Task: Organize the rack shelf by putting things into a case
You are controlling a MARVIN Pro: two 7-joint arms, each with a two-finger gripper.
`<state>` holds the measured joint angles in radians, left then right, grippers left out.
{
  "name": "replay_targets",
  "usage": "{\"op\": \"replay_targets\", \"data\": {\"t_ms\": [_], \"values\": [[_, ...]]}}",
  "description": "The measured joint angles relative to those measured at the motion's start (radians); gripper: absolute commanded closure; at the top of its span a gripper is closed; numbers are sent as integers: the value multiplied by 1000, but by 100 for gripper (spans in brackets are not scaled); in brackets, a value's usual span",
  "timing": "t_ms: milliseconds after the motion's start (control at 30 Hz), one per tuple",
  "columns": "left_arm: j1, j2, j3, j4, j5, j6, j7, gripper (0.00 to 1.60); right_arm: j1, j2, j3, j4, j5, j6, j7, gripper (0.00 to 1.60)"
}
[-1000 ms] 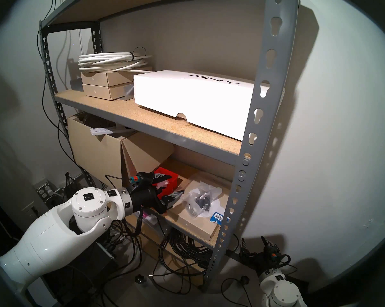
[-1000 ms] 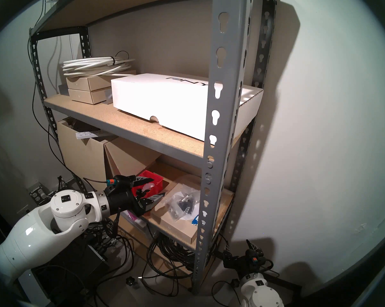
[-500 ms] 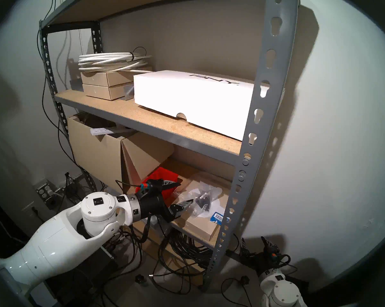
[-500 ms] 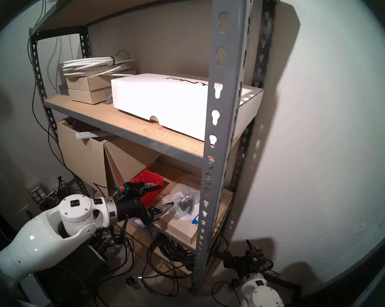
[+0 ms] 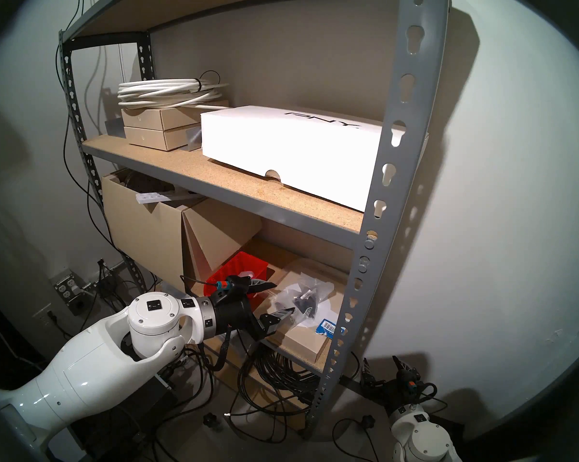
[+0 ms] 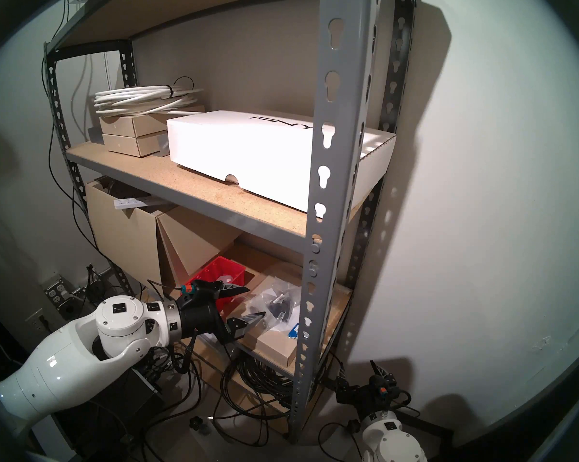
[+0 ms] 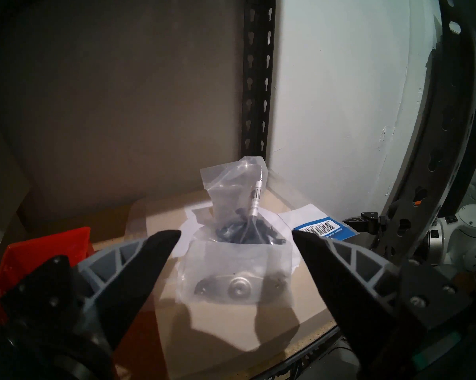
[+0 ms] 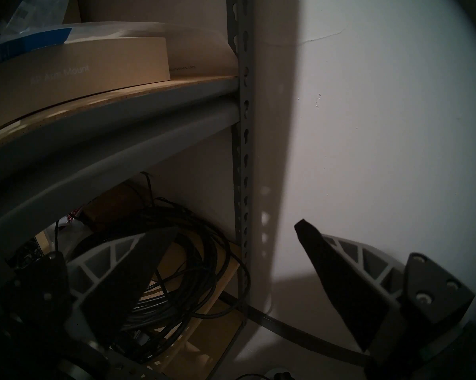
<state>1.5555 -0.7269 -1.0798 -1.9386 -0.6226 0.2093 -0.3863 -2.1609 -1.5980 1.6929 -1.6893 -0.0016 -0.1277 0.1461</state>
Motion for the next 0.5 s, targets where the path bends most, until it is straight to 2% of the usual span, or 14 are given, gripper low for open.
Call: {"op": "replay_targets", "data": {"t_ms": [500], "values": [[-22,-38,61,77,62,-10,26,11,0,0,0,0,0,0,0,0]]}}
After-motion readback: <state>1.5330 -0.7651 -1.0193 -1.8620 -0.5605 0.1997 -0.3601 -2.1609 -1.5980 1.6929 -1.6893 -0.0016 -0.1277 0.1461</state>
